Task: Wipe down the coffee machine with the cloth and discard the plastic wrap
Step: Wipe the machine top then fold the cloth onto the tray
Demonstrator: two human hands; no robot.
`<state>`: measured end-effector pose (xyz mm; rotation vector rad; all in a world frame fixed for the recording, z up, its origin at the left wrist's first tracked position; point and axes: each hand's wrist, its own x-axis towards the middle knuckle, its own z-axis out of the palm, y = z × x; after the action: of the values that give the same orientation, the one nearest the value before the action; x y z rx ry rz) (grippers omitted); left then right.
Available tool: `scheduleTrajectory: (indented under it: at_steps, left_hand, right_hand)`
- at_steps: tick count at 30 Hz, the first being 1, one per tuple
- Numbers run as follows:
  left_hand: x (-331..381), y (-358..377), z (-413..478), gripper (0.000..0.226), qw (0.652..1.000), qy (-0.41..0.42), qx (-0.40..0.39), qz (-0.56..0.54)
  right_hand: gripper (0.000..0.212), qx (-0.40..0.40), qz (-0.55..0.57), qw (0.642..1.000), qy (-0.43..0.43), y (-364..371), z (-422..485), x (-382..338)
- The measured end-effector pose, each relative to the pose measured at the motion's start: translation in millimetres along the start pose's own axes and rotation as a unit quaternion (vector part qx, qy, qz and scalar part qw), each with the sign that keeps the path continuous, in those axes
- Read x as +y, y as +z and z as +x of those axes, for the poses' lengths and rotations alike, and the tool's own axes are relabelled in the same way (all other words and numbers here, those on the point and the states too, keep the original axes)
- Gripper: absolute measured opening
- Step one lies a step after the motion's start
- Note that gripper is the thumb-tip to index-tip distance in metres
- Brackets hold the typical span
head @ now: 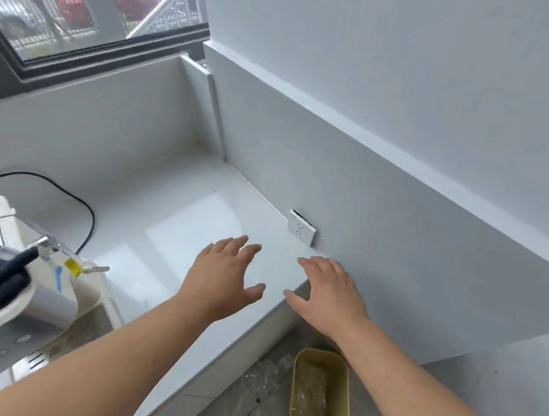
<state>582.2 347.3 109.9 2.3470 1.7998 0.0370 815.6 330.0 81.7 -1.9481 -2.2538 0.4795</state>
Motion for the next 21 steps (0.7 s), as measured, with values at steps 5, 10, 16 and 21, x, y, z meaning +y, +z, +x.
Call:
scheduleTrajectory:
  at_steps: [5,10,16,21]
  left_hand:
    - [-17.3,-33.0,-8.1,0.080,0.998,-0.037,0.039,0.011]
    - [-33.6,-60.2,-23.0,0.079,0.994,-0.079,0.071,0.012]
    - [-58.9,-88.4,-43.4,0.079,0.988,-0.119,0.100,0.022]
    - [-86.0,-113.1,-61.5,0.079,0.982,-0.137,0.123,0.031]
  right_hand:
    - [0.079,0.013,-0.002,0.999,-0.045,-27.0,28.0,-30.3]
    - [0.085,0.026,-0.004,0.995,-0.095,-47.7,47.3,-63.7]
    - [0.085,0.028,-0.007,0.988,-0.152,-59.6,61.3,-110.4]
    - [0.083,0.042,-0.012,0.981,-0.189,-67.8,68.9,-153.7]
